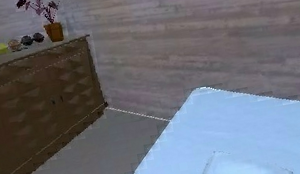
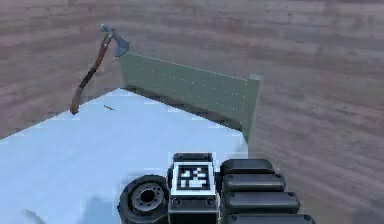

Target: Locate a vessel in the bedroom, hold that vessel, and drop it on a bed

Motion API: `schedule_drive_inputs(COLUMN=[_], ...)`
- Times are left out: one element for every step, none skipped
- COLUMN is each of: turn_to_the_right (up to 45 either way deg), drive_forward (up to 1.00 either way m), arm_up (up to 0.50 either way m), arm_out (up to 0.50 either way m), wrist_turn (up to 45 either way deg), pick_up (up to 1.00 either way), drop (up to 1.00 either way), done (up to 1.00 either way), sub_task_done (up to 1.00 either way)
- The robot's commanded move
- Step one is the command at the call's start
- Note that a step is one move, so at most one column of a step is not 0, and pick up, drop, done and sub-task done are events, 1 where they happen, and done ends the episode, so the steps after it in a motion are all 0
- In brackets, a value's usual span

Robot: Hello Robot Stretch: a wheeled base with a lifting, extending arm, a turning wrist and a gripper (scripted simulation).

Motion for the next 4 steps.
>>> schedule_drive_inputs(turn_to_the_right=[45.0,45.0,30.0,0.0], drive_forward=[0.0,0.0,0.0,0.15], arm_up=[0.0,0.0,0.0,0.0], arm_out=[0.0,0.0,0.0,0.0], wrist_turn=[0.0,0.0,0.0,0.0], pick_up=[0.0,0.0,0.0,0.0], drop=[0.0,0.0,0.0,0.0], done=[0.0,0.0,0.0,0.0], sub_task_done=[0.0,0.0,0.0,0.0])
